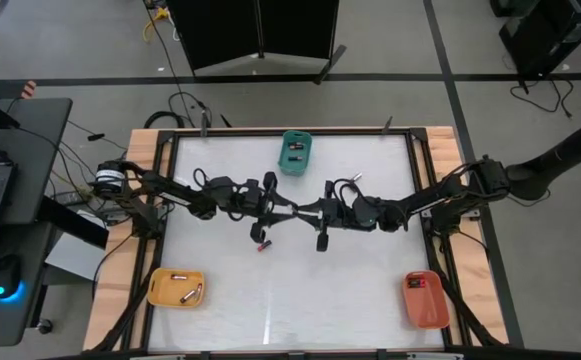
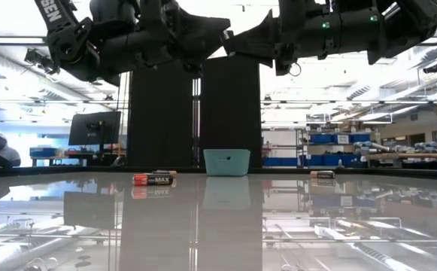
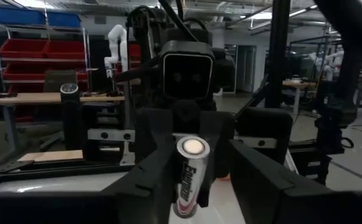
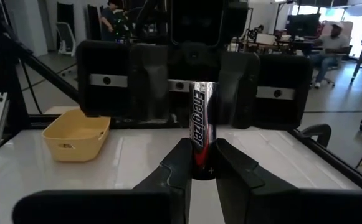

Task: Sort batteries
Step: Put the silver battery into the yellow bin

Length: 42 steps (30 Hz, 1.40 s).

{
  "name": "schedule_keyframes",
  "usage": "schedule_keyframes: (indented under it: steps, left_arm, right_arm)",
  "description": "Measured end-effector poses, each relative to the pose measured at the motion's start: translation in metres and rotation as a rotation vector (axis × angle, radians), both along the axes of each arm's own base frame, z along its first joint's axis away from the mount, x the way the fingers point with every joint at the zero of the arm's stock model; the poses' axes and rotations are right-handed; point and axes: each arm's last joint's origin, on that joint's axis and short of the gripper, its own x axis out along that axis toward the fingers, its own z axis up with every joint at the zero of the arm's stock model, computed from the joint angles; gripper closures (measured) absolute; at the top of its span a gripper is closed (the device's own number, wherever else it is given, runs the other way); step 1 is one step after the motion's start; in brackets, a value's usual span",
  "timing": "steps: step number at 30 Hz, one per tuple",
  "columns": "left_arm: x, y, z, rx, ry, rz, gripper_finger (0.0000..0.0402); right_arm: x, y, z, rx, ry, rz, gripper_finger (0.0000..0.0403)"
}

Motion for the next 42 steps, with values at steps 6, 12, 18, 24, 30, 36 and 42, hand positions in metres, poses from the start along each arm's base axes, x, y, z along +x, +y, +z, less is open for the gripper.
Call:
schedule_keyframes:
  steps: [6, 12, 18, 24, 30, 36, 42]
  left_arm:
    - [0.000, 0.000, 0.001, 0.012, -0.009, 0.007, 0.0339]
    - [0.000, 0.000, 0.001, 0.027, -0.019, 0.008, 0.0347]
    - [0.000, 0.000, 0.009, 0.029, -0.017, -0.008, 0.0347]
    - [0.002, 0.000, 0.028, 0.089, 0.035, -0.008, 0.0347]
    - [0.000, 0.000, 0.052, 0.149, 0.098, -0.003, 0.0347]
    - [-0.003, -0.001, 0.068, 0.181, 0.171, -0.001, 0.0347]
    - [-0.010, -0.002, 0.079, 0.186, 0.289, -0.017, 0.0347]
  right_arm:
    - [0.000, 0.000, 0.000, 0.004, 0.000, 0.004, 0.0342]
    - [0.000, 0.000, 0.000, 0.003, -0.002, 0.003, 0.0343]
    - [0.000, -0.001, 0.003, 0.012, -0.016, -0.033, 0.0316]
    - [-0.001, -0.001, 0.007, 0.005, -0.047, -0.049, 0.0275]
    - [-0.005, -0.003, 0.016, -0.010, -0.068, -0.057, 0.0230]
    - [-0.007, -0.003, 0.018, -0.052, -0.048, -0.054, 0.0215]
    - [-0.007, -0.004, 0.012, -0.104, 0.023, -0.050, 0.0226]
